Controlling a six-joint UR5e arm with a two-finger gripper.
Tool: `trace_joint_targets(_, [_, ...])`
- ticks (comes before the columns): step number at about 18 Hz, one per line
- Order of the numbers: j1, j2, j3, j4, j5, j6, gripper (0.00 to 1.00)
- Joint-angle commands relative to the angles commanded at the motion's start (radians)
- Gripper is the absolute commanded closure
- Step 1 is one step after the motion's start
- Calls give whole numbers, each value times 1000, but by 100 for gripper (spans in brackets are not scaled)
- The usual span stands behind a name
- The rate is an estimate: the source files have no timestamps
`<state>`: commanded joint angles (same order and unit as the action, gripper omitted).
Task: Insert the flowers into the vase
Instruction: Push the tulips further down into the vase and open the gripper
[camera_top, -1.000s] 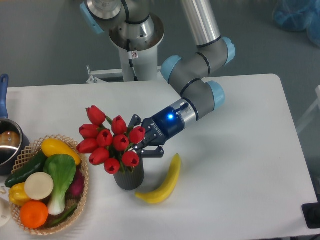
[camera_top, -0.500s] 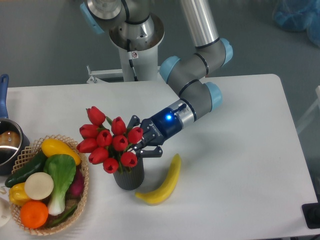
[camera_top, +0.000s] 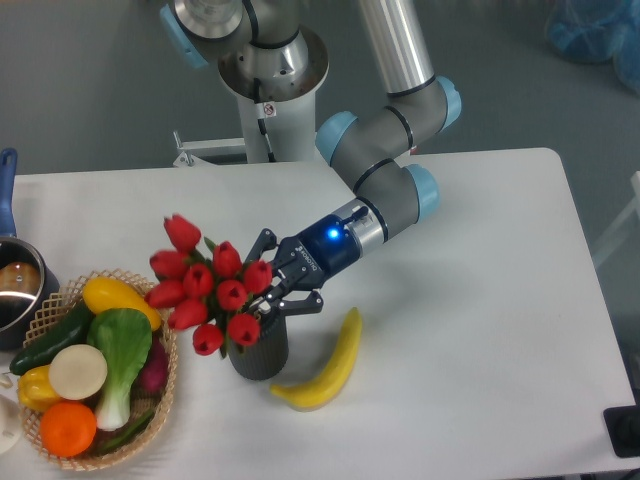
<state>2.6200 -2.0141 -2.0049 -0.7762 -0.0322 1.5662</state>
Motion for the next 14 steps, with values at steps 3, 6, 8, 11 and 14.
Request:
trace_joint_targets(3, [0, 0, 0, 0, 0, 0, 58])
trace_joint_targets(6, [0, 0, 0, 0, 0, 2, 55])
trace_joint_targets(8, [0, 0, 0, 0, 0, 11, 48])
trace_joint_targets(11, [0, 0, 0, 0, 0, 28, 40])
trace_joint_targets(14, [3, 2, 0, 0, 0, 28, 21])
